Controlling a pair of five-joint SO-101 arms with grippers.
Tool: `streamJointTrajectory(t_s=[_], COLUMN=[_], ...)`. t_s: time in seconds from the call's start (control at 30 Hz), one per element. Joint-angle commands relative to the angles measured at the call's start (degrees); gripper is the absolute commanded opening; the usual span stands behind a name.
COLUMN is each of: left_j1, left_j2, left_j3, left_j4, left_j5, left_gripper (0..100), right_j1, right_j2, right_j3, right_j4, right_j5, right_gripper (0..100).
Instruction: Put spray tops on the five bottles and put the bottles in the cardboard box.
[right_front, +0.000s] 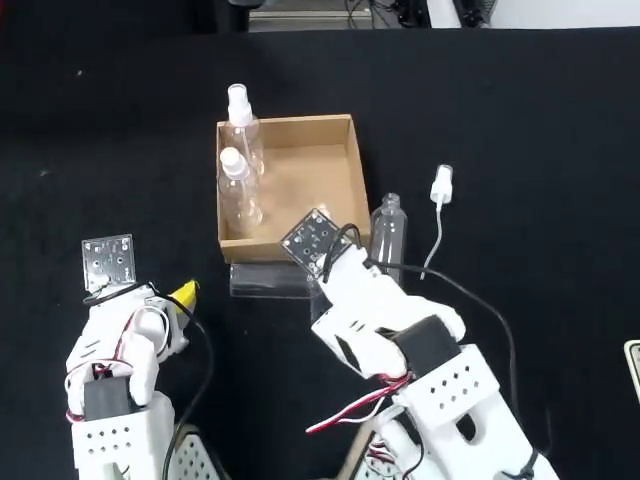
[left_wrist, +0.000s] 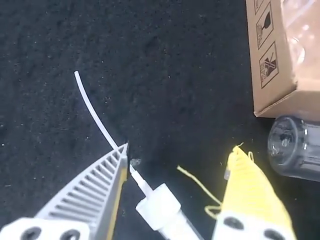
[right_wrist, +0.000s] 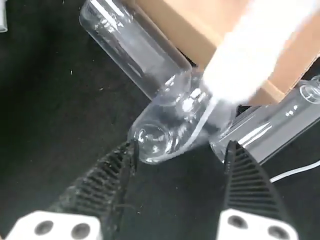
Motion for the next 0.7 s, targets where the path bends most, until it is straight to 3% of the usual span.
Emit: streamJointTrajectory(t_s=[0.0, 0.47, 0.67], left_j1=[-0.6, -0.6, -0.6], left_j2=[-0.3, -0.3, -0.3], left_j3=[-0.4, -0.3, -0.3], left_j4=[-1.1, -1.1, -1.1], left_j5=[0.2, 0.2, 0.2], left_gripper=[29, 29, 29], right_j1=[1.1, 3.9, 3.7], right_j2=[-1.4, -0.9, -0.9], right_j3=[1.5, -4.7, 2.4], right_j4=[-3.1, -2.8, -12.2], right_j5=[-0.4, -10.1, -10.9], right_gripper=[25.5, 25.2, 25.4])
